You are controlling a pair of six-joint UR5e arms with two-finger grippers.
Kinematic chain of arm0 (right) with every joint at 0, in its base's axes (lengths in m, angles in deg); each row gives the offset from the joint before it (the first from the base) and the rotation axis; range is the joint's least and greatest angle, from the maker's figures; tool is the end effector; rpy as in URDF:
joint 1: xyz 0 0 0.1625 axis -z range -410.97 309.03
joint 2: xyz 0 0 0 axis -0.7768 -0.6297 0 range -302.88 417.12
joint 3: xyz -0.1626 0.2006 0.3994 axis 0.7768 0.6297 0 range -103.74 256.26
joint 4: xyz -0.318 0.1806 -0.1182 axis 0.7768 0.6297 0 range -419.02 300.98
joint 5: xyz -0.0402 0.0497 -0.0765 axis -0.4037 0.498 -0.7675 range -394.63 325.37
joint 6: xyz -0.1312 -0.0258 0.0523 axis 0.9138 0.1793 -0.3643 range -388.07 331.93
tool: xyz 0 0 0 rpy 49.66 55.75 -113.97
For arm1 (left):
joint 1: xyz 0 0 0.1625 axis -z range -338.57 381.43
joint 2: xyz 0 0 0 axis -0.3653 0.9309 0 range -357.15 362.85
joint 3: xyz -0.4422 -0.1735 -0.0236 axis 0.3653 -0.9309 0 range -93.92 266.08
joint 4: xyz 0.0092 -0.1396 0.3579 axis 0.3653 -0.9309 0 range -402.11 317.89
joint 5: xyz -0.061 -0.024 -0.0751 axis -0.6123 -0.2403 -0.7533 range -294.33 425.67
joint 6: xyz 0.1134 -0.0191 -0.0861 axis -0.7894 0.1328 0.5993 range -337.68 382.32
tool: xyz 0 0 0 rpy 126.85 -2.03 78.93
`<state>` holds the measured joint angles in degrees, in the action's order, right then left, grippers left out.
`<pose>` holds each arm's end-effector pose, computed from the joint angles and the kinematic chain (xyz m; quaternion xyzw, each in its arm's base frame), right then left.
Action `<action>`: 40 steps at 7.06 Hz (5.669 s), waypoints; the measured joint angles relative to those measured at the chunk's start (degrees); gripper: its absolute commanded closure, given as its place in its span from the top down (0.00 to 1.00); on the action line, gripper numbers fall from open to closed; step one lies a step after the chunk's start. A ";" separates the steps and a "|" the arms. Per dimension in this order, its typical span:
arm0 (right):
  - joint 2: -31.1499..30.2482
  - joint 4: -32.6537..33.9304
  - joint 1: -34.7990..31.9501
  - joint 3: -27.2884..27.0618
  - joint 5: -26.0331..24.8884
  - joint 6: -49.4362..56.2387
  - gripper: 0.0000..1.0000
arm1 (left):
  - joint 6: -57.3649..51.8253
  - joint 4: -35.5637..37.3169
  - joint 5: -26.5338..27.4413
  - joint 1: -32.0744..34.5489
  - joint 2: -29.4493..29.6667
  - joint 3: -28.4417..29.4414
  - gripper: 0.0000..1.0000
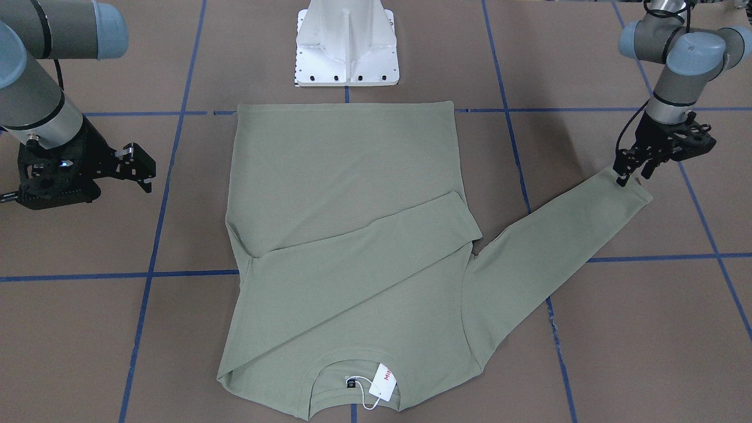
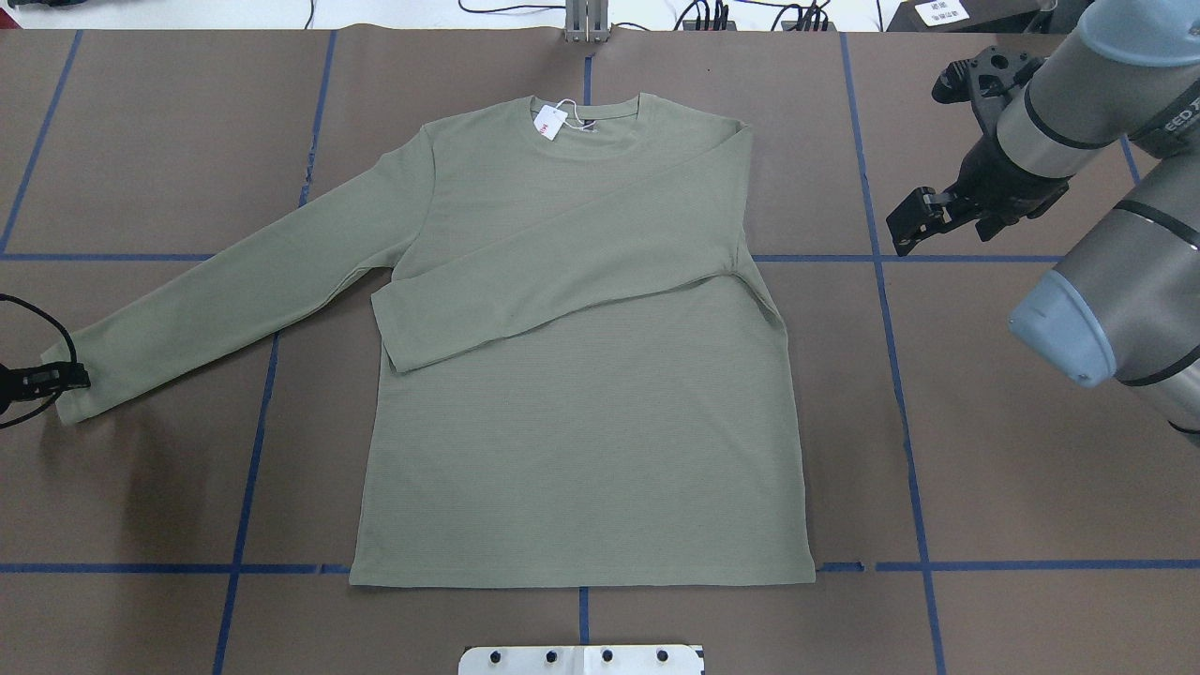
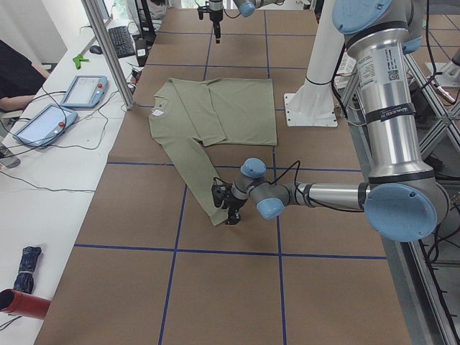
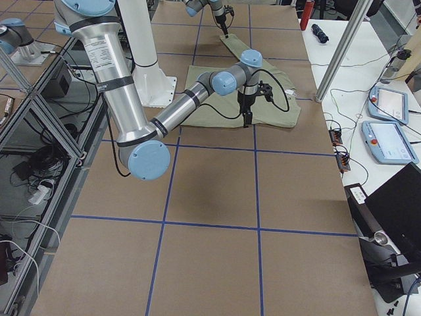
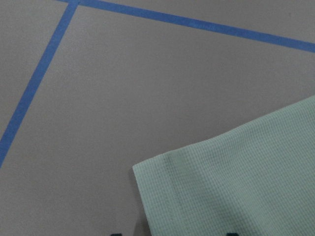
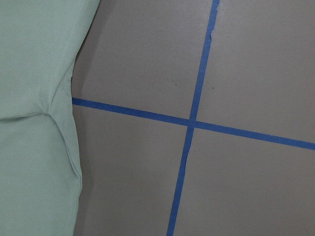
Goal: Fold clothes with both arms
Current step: 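Grasp the cuff of the other sleeve with the left gripper, then lift the sleeve with the left gripper and carry it across the shirt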
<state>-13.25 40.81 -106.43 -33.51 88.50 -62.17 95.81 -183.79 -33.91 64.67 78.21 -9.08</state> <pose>-0.2862 -0.5125 0.4370 0.0467 -0.3656 -0.0764 0.9264 0.2196 -0.3568 0.7199 0.1112 0.3499 -0.1857 0.9114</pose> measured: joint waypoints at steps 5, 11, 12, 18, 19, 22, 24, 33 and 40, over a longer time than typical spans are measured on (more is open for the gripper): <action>-0.06 -0.01 0.00 0.00 0.00 0.00 1.00 | 0.19 -0.08 0.00 -0.01 -0.04 -0.04 0.79; -0.04 -0.01 0.00 0.00 0.00 0.00 1.00 | 0.13 0.00 0.00 -0.12 -0.05 0.38 0.84; -0.04 0.00 -0.02 0.00 0.00 0.00 1.00 | 0.17 0.00 0.00 -0.15 -0.05 0.38 0.70; -0.09 0.05 -0.62 0.00 0.32 0.00 1.00 | 0.38 -0.07 0.00 -0.18 -0.04 0.24 0.98; -0.11 0.03 -0.85 0.00 0.55 0.00 1.00 | 0.37 -0.08 0.00 -0.17 -0.04 0.20 0.98; -0.12 0.01 -0.96 0.00 0.72 0.00 1.00 | 0.42 -0.01 0.00 -0.23 -0.04 0.36 0.98; -0.12 0.01 -1.01 0.00 0.74 0.00 1.00 | 0.41 0.00 0.00 -0.31 -0.04 0.52 0.98; -0.14 0.03 -1.30 0.00 0.76 0.02 1.00 | 0.62 -0.12 -0.11 -0.34 0.31 0.96 0.00; -2.91 0.04 -2.15 -1.63 0.87 0.08 1.00 | 0.59 6.43 -3.71 -0.08 0.77 -8.47 0.00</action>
<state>-16.16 40.85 -108.58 -35.14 89.38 -62.09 96.40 -177.36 -37.61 64.59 78.98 -17.55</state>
